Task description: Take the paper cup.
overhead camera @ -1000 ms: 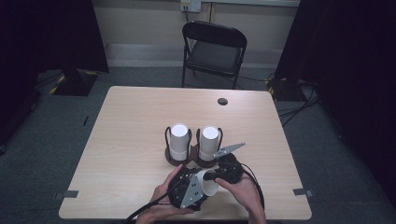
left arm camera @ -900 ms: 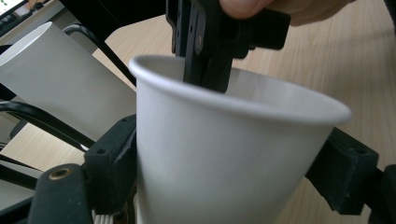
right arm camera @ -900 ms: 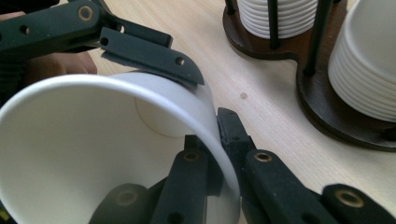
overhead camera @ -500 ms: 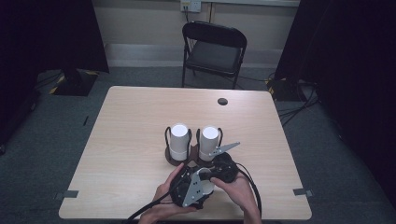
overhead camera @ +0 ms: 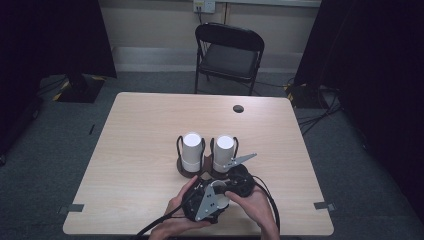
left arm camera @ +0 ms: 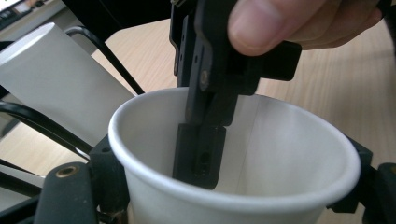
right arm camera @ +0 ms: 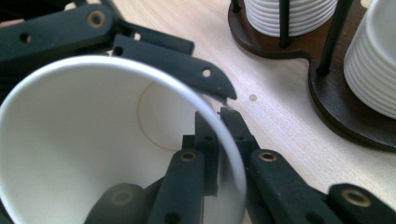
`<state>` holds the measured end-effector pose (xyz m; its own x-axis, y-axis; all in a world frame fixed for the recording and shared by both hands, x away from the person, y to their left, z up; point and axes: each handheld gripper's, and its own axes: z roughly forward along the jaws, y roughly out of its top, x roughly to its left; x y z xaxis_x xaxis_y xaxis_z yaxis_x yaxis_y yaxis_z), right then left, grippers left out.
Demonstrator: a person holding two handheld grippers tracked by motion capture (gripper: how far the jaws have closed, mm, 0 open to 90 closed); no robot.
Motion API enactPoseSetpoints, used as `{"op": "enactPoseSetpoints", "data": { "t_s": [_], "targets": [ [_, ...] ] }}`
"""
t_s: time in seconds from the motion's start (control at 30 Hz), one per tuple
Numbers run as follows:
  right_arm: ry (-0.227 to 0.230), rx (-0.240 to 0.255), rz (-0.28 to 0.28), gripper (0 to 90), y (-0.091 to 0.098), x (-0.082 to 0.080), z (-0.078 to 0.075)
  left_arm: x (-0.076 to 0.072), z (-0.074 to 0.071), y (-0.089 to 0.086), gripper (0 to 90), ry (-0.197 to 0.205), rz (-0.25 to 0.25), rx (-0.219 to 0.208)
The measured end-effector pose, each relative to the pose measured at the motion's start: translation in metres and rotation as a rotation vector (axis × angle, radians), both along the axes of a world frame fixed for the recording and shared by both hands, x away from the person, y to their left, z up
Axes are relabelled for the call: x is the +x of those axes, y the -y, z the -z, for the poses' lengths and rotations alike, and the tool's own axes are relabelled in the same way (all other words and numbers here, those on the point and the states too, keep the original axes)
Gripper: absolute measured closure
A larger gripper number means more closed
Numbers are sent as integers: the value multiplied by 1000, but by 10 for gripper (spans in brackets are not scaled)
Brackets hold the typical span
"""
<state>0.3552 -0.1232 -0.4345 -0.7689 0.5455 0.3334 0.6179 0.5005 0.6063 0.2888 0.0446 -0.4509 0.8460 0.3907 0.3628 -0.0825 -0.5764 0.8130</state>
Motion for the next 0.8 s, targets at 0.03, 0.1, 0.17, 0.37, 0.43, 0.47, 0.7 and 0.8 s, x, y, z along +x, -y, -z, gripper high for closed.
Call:
{"op": "enactPoseSetpoints", "data": {
  "t_s": [0.03,0.1,0.17,0.37,0.43,0.47,0.7,0.8],
  "targets": [
    [10,-5,-1,840,-1,-1,0,1,1,0,218,-6,0,-10],
    [10,3,2,840,0,-2,0,1,1,-1,219,-5,-9,-13],
    [12,3,7,815,1,-2,0,1,1,-3,222,-3,-21,-17],
    [31,17,37,749,8,-5,-2,4,1,-7,222,-19,-36,-43],
    [39,28,47,744,10,-5,-2,5,2,-7,222,-22,-43,-49],
    [41,28,52,739,10,-6,-3,5,3,-7,222,-34,-47,-70],
    [54,46,60,707,11,-7,-2,7,5,-11,223,-57,-56,-91],
    [59,59,69,690,12,-7,-3,8,5,-12,223,-63,-59,-101]
  ]
}}
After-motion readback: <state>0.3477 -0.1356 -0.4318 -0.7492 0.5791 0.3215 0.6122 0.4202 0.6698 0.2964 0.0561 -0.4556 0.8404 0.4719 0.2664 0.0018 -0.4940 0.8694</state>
